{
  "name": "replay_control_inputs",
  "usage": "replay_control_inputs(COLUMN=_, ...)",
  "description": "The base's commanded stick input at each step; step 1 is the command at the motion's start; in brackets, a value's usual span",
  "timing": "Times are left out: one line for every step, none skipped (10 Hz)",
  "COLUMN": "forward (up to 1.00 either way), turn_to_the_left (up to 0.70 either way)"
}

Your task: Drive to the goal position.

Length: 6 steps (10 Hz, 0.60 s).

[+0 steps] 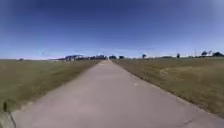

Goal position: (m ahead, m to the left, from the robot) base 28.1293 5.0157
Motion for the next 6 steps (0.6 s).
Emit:
replay_control_inputs(forward=1.00, turn_to_the_left=0.00)
replay_control_inputs(forward=1.00, turn_to_the_left=0.00)
replay_control_inputs(forward=1.00, turn_to_the_left=0.00)
replay_control_inputs(forward=1.00, turn_to_the_left=0.00)
replay_control_inputs(forward=1.00, turn_to_the_left=0.00)
replay_control_inputs(forward=1.00, turn_to_the_left=0.01)
